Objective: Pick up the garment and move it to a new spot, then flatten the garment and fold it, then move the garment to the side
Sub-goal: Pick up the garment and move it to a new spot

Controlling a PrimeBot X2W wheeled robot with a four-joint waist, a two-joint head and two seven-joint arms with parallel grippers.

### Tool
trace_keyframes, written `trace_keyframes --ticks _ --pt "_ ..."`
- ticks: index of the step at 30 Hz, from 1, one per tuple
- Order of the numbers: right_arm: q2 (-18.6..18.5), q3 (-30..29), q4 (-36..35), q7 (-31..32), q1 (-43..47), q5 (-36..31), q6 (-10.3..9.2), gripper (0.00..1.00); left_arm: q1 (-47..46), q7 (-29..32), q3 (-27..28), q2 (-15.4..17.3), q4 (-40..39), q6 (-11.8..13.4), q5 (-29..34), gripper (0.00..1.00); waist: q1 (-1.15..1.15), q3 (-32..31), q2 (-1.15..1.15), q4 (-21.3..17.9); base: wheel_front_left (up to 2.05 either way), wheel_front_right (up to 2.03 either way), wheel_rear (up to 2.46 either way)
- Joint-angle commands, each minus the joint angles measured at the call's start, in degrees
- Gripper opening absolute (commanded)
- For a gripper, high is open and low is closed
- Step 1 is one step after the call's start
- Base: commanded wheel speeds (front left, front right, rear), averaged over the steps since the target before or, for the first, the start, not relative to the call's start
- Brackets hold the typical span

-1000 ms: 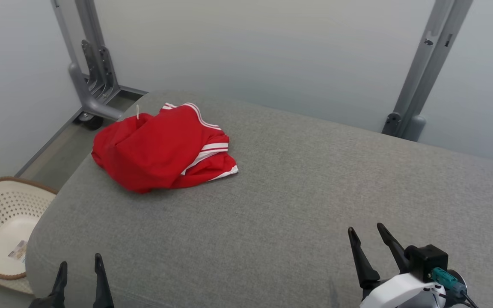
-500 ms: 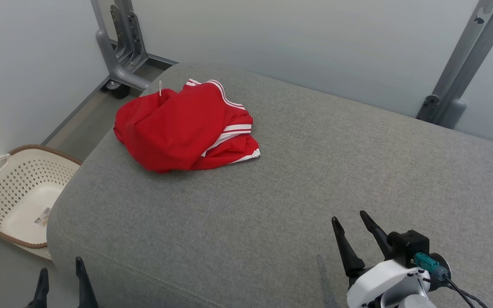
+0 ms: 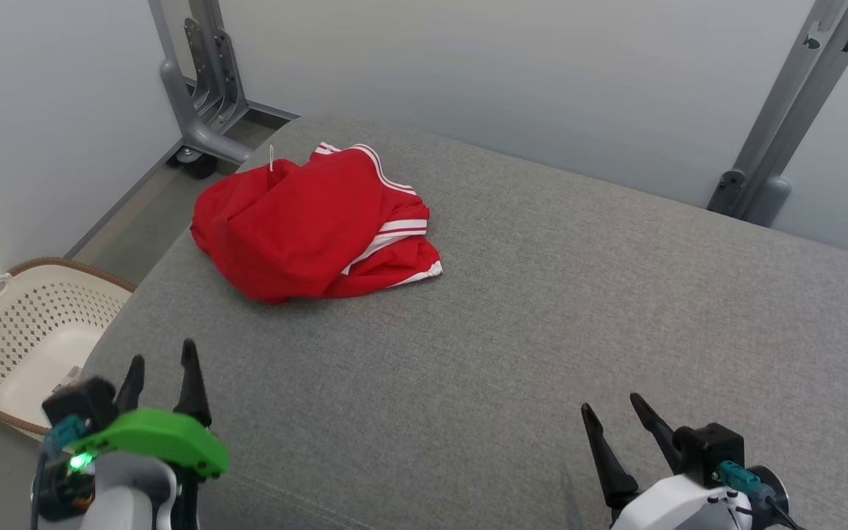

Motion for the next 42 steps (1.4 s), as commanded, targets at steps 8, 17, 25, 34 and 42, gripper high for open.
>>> trace_keyframes --ticks 8,17,25,34,42 --pt "-0.3 -0.9 -9.6 6.9 4.2 -5.7 -0.01 1.00 -19.1 9.4 0.9 2.1 14.8 -1.9 -5.5 1.00 0.00 3.6 0.00 -6.8 0.00 0.00 0.00" --pt "-3.3 -2.7 -21.6 13.9 5.0 -8.2 -0.03 1.00 -31.1 13.1 3.6 7.9 25.0 -2.5 -8.9 1.00 0.00 12.5 0.00 -16.8 0.00 0.00 0.00" --pt "-3.5 -4.0 -26.7 15.6 5.2 -8.1 -0.03 1.00 -34.5 19.9 2.6 11.2 32.6 -1.1 -8.7 1.00 0.00 17.1 0.00 -21.4 0.00 0.00 0.00" --pt "-2.0 -3.1 -25.4 14.0 4.2 -7.4 -0.03 1.00 -35.3 23.9 0.4 13.3 36.0 1.4 -6.4 0.00 0.00 15.6 0.00 -21.8 0.00 0.00 0.00" --pt "-0.7 -2.3 -20.9 11.0 3.8 -5.5 -0.03 1.00 -37.2 26.2 -2.1 18.2 33.6 0.1 -4.4 0.00 0.00 9.6 0.00 -20.6 0.00 0.00 0.00"
